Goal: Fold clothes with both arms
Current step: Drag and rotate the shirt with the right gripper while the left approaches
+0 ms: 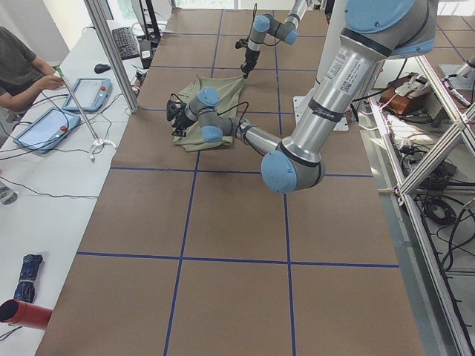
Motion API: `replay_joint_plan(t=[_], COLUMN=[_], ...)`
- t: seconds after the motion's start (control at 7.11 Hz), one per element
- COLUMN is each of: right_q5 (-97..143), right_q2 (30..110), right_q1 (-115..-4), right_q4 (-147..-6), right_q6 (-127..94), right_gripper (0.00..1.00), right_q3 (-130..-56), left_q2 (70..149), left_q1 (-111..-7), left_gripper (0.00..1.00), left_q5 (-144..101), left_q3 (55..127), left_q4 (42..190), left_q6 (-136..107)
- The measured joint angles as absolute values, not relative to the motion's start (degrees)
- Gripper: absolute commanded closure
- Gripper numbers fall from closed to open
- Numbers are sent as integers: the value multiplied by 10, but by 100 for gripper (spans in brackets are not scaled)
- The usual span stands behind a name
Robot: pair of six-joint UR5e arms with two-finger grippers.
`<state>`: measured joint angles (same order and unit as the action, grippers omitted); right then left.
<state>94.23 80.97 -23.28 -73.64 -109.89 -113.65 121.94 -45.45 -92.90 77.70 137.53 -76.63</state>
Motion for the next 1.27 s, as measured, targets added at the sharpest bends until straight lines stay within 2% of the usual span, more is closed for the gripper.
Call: replay_joint_plan(t=[0.28,0.42,0.56,0.7,0.84,0.99,1.27], right_q5=[942,942,941,933,912,887,862], right_q2=[881,896,899,899,899,896,877], right_q1=[-127,-68,-8,48,84,98,56], right_q4=[-767,-809,-850,-877,-888,-893,-895], right_q6=[-1101,-1103,-1122,-1161,-1194,-1210,-1219], right_gripper=[100,97,1,0,0,0,0], right_q3=[-1236,-1277,-1306,-1323,-1331,-1334,-1334], left_q2=[1214,1209,1206,1199,1182,1157,1113], left_q1=[-431,-419,-414,-412,-406,-391,-330], left_gripper=[53,49,48,38,35,34,34], left_q5=[-947,-975,-1011,-1052,-1082,-1094,-1084], left_q3=[819,846,868,893,926,963,1026], left_q4=[1372,1372,1371,1370,1365,1352,1311], left_q6=[-798,-818,-836,-861,-893,-925,-999])
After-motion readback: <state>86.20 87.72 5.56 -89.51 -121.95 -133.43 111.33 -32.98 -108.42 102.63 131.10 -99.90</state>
